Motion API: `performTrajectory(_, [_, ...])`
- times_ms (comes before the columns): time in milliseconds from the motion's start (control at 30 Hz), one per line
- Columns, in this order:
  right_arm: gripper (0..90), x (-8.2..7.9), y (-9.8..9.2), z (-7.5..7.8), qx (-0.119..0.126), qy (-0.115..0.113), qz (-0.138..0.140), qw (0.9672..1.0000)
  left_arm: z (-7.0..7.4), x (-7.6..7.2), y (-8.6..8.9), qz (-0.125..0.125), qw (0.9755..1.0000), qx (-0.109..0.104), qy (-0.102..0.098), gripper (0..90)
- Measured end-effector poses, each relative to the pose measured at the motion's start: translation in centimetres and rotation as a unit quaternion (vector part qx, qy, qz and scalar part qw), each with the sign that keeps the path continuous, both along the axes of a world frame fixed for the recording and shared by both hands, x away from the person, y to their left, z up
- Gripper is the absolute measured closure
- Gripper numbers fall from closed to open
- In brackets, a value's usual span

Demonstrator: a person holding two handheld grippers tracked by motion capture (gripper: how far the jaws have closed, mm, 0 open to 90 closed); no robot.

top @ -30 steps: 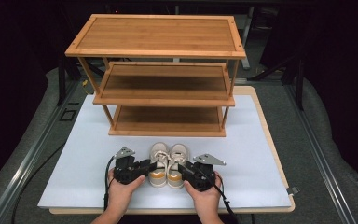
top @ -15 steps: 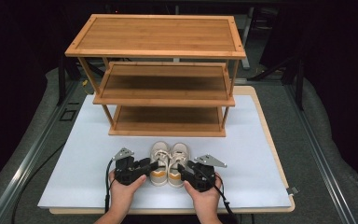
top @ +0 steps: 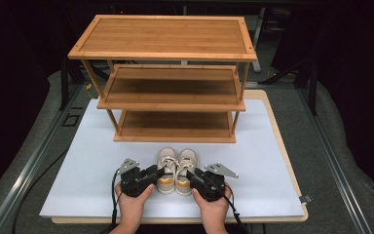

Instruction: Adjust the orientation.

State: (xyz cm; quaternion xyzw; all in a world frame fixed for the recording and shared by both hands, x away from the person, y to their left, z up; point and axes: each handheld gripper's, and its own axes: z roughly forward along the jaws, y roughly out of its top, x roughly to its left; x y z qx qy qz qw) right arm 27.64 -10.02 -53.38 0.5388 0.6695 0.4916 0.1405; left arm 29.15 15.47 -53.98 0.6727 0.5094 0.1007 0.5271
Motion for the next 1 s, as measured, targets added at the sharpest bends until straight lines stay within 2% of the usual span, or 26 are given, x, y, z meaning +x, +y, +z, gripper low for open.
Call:
performTrajectory(267, [60.6,1.1,0.0,-0.3,0.016,-0.006,-0.022,0.9996,-0.2,1.5,0.2,-0.005,0.9998,-0.02,0.004,57.4])
performTrajectory(333, [58.8,1.3,0.2,-0.4,0.006,-0.014,-0.028,0.9995,-0.2,1.6,0.2,-0.001,0.9997,-0.024,0.007,57.0])
performTrajectory(367, [57.7,1.3,0.3,-0.3,-0.007,-0.014,-0.033,0.9993,-0.2,1.6,0.1,0.002,0.9997,-0.022,0.005,56.4])
performTrajectory(433, [54.8,1.5,0.3,-0.5,0.0,-0.015,-0.029,0.9995,-0.3,1.5,0.0,0.009,0.9997,-0.023,0.004,54.6])
performTrajectory(533, [51.4,2.0,0.2,-0.7,0.021,0.0,-0.034,0.9992,-0.7,1.5,-0.3,0.02,0.9991,-0.036,0.003,48.8])
performTrajectory(567, [50.7,2.1,0.3,-0.8,0.028,-0.001,-0.037,0.9989,-0.8,1.5,-0.4,0.025,0.9988,-0.041,0.003,48.1])
performTrajectory(733, [49.6,1.9,0.3,-1.1,0.036,-0.003,-0.045,0.9983,-1.1,1.6,-0.4,0.029,0.9986,-0.044,0.004,48.5])
performTrajectory(833, [48.4,1.9,0.4,-1.3,0.044,-0.004,-0.051,0.9977,-1.3,1.5,-0.5,0.032,0.9982,-0.05,-0.003,48.6])
performTrajectory(900, [48.6,1.8,0.5,-1.5,0.05,-0.012,-0.061,0.9968,-1.5,1.5,-0.3,0.031,0.998,-0.054,-0.005,49.2])
performTrajectory(967, [48.9,1.7,0.6,-1.6,0.05,-0.011,-0.069,0.9963,-1.5,1.5,-0.3,0.031,0.998,-0.055,-0.005,49.7])
performTrajectory(1000, [49.2,1.7,0.5,-1.7,0.058,-0.011,-0.063,0.9963,-1.5,1.5,-0.4,0.031,0.998,-0.054,-0.005,49.8])
